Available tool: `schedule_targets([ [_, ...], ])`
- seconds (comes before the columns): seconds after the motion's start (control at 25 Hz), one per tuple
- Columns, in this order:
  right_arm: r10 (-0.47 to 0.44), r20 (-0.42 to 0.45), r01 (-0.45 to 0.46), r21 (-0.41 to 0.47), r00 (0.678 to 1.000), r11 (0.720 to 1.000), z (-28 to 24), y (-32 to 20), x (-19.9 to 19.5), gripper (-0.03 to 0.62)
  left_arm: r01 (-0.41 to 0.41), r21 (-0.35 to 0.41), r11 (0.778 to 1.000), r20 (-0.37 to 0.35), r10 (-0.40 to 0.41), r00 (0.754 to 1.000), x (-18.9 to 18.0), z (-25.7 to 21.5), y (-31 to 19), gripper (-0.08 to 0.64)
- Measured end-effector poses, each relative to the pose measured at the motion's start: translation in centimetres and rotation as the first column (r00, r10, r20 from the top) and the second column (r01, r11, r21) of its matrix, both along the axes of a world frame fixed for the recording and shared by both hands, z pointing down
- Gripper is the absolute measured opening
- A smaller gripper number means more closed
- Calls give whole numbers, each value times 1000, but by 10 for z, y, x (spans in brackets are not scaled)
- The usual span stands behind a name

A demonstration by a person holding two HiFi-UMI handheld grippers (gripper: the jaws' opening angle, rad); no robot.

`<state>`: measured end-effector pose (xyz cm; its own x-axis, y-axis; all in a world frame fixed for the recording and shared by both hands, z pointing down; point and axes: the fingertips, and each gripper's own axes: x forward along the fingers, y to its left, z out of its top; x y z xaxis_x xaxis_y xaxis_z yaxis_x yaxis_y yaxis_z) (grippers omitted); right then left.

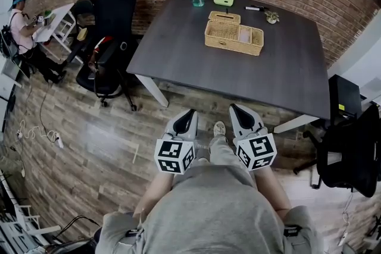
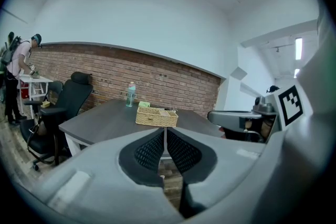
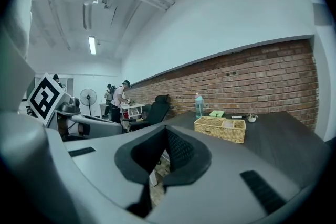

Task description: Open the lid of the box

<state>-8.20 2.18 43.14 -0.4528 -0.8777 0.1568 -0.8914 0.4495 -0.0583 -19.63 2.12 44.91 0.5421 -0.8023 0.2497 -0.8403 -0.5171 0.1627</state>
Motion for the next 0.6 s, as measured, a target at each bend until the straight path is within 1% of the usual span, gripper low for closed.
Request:
schedule_targets([
  [0.6,8,20,-8,-5,1000,1000,1,-3,4,0,-6,-4,1000,5,6,1000,2,2,-3,29],
])
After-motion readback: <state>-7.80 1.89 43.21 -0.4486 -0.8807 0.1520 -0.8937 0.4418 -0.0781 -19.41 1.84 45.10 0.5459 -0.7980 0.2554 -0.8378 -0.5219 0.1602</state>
